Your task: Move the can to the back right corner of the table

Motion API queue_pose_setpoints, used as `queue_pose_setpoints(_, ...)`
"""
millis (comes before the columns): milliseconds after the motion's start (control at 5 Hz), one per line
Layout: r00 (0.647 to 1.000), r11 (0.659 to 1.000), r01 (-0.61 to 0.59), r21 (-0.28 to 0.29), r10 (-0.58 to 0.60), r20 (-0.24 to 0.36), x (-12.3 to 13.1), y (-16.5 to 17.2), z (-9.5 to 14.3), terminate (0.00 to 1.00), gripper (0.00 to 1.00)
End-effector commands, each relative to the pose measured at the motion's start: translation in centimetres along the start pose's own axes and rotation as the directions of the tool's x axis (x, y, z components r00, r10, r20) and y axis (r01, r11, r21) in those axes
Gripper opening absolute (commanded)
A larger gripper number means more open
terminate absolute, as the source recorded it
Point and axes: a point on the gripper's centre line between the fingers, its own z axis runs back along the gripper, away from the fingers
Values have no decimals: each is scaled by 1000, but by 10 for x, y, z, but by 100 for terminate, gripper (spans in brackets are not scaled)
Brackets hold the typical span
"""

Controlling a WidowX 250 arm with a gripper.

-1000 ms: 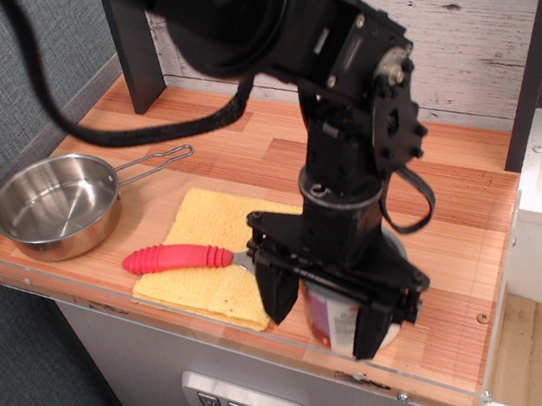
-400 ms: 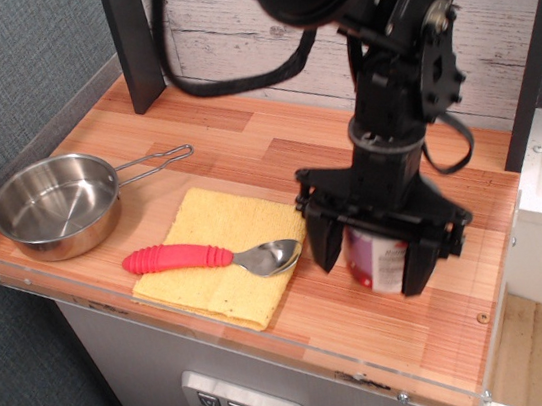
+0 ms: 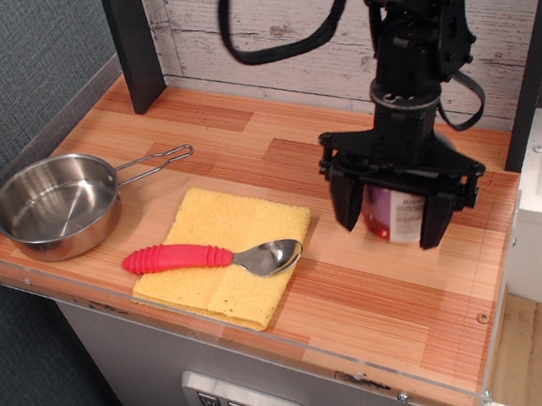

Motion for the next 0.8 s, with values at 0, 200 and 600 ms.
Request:
queue_pose_setpoints(0,994,999,-4,-37,8,105,43,6,13,0,100)
queue_pose_setpoints(200,993,999,-2,-52,8,119,55,5,13,0,100)
queue_pose_setpoints(600,991,998,-20,-53,26,130,58,11,18,0,100)
